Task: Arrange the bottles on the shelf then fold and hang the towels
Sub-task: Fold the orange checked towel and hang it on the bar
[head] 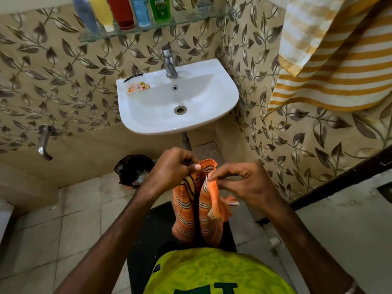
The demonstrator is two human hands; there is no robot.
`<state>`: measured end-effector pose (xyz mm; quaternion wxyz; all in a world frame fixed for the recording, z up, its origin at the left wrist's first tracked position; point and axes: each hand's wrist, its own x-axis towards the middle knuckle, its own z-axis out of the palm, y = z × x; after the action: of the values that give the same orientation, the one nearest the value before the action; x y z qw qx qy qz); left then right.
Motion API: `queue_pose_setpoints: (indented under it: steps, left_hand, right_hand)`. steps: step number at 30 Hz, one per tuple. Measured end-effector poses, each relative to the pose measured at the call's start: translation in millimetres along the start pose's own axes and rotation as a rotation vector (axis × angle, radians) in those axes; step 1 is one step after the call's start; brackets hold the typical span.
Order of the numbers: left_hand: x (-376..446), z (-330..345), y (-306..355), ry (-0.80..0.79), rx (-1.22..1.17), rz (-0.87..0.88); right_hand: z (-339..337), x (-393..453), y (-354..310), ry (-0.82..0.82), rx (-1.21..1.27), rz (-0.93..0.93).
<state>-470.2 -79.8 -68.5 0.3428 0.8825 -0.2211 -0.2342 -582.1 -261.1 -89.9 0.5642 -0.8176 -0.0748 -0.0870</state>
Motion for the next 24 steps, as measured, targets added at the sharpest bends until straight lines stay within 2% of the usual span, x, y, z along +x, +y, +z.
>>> queue_pose_setpoints:
  steps: [6,12,19,24]
  left_hand:
    - [-7.0,-1.7,3.8,0.053,-0.289,0.036]
    - [-18.2,-9.6,8.7,0.007,-0.456,0.119]
    - [-28.3,-9.2,12.5,-0.13,-0.518,0.093]
    - [-30.1,-2.8,9.8,-0.152,-0.597,0.066]
  right_hand:
    - [0.7,9.0,4.6,0.079,-0.219,-0.158]
    - [5.9,10.5,6.7,0.045,-0.033,0.025]
    - [9.1,12.8,9.7,0.105,-0.099,0.012]
    - [10.8,12.0,10.7,0.13,-0.099,0.044]
